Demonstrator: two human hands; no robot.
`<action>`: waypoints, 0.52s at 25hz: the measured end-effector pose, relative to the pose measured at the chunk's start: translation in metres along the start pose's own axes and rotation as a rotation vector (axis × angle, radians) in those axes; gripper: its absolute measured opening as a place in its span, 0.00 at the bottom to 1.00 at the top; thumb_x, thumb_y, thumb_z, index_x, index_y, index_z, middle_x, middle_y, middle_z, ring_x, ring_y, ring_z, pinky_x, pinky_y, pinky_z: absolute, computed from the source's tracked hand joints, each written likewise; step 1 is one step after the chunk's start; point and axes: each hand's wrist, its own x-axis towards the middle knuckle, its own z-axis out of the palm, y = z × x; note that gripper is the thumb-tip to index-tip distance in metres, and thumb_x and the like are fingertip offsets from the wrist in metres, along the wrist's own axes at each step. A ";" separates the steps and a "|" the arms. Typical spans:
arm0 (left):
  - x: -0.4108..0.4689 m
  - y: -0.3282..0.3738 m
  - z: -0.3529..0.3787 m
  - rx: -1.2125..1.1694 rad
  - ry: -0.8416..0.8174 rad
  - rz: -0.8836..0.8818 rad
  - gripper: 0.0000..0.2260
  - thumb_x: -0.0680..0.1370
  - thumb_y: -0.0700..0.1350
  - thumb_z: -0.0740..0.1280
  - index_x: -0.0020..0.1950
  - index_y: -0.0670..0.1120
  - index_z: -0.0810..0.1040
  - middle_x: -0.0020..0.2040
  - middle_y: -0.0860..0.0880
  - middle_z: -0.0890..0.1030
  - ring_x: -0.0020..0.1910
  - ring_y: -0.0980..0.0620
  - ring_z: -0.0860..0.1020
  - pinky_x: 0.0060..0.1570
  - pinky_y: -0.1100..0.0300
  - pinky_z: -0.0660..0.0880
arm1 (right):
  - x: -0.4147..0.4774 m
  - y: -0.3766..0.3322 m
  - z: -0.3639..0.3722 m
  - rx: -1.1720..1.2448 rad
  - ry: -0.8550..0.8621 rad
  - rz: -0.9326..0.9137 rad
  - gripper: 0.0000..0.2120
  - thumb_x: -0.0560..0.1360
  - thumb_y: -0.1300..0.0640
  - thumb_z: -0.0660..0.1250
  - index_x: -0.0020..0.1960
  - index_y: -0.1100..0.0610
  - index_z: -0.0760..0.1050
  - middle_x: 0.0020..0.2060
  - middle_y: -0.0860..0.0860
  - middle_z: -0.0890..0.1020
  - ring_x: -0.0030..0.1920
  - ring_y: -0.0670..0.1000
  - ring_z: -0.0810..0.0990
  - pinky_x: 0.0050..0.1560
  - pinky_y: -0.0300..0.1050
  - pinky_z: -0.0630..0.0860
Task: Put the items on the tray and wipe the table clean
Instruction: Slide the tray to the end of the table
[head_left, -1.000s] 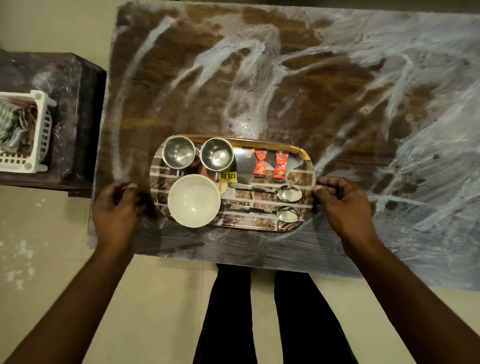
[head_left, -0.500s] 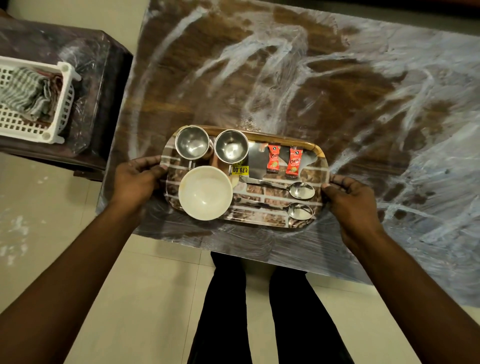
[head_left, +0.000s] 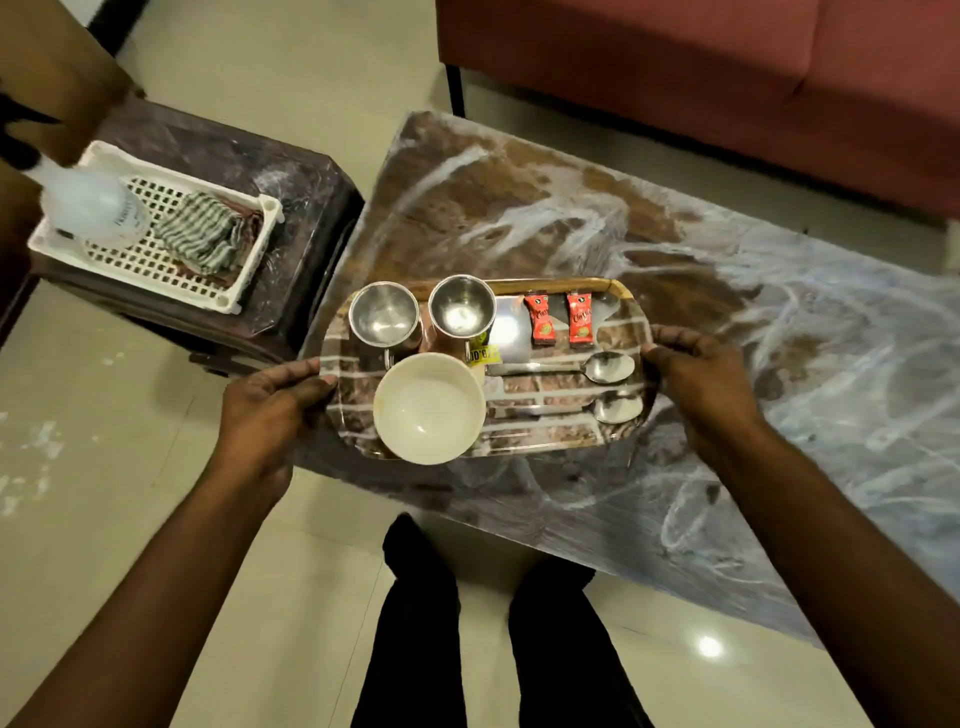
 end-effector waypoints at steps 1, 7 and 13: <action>-0.009 0.008 -0.008 -0.028 -0.008 -0.012 0.10 0.79 0.31 0.71 0.60 0.37 0.86 0.51 0.40 0.90 0.43 0.46 0.88 0.40 0.61 0.86 | -0.001 -0.021 0.004 -0.022 -0.011 -0.015 0.09 0.82 0.65 0.68 0.53 0.55 0.86 0.42 0.51 0.91 0.41 0.54 0.89 0.36 0.46 0.84; -0.046 0.028 -0.048 -0.159 0.004 -0.062 0.15 0.80 0.31 0.70 0.68 0.31 0.80 0.61 0.31 0.84 0.56 0.37 0.85 0.62 0.43 0.83 | 0.010 -0.131 0.047 -0.105 -0.132 -0.130 0.14 0.77 0.70 0.68 0.44 0.56 0.89 0.40 0.56 0.90 0.41 0.57 0.89 0.44 0.53 0.87; -0.057 0.011 -0.058 -0.238 0.059 -0.131 0.08 0.79 0.30 0.72 0.57 0.34 0.84 0.51 0.35 0.89 0.47 0.42 0.90 0.49 0.50 0.88 | 0.053 -0.196 0.114 -0.255 -0.271 -0.191 0.14 0.77 0.71 0.69 0.44 0.55 0.87 0.37 0.51 0.90 0.35 0.49 0.88 0.36 0.44 0.84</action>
